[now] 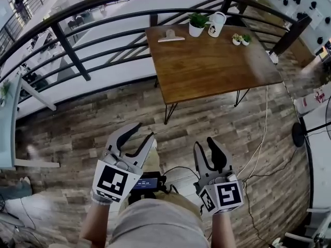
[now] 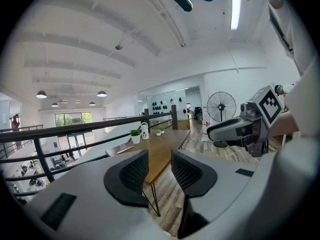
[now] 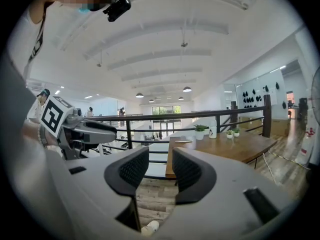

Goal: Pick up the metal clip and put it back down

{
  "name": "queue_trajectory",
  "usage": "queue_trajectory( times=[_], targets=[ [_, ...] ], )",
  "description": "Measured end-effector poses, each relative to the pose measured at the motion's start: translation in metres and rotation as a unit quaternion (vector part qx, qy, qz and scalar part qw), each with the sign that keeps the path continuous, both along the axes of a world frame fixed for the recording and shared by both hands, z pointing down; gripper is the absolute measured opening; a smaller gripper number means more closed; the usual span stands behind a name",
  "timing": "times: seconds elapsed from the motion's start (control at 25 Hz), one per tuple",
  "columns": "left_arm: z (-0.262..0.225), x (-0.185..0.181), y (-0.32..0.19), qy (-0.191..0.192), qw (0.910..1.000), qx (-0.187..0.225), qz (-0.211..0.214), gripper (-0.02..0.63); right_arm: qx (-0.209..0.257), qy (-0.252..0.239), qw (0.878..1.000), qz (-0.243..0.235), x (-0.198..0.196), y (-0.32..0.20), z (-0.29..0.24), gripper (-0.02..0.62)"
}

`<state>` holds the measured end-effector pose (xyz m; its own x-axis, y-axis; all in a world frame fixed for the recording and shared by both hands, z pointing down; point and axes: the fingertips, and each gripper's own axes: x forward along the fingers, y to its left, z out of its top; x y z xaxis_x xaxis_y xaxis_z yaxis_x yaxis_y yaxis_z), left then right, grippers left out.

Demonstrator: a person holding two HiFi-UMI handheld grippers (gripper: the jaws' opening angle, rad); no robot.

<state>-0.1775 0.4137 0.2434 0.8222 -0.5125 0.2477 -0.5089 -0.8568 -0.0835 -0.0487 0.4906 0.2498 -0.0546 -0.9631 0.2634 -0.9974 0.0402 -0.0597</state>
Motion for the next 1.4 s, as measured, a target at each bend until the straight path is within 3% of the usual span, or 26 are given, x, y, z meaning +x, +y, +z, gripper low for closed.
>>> queue_trajectory(
  times=[0.88, 1.12, 1.4],
  targets=[
    [0.019, 0.086, -0.272, -0.005, 0.9986, -0.022, 0.048, 0.146, -0.042, -0.003, 0.998, 0.036, 0.076, -0.263, 0.019, 0.156],
    [0.027, 0.094, -0.316, -0.007, 0.9979, -0.030, 0.057, 0.146, -0.050, 0.000, 0.998, 0.042, 0.083, -0.308, 0.026, 0.156],
    [0.034, 0.094, -0.333, -0.015, 0.9972, -0.037, 0.064, 0.146, -0.059, 0.010, 0.997, 0.038, 0.081, -0.330, 0.030, 0.156]
  ],
)
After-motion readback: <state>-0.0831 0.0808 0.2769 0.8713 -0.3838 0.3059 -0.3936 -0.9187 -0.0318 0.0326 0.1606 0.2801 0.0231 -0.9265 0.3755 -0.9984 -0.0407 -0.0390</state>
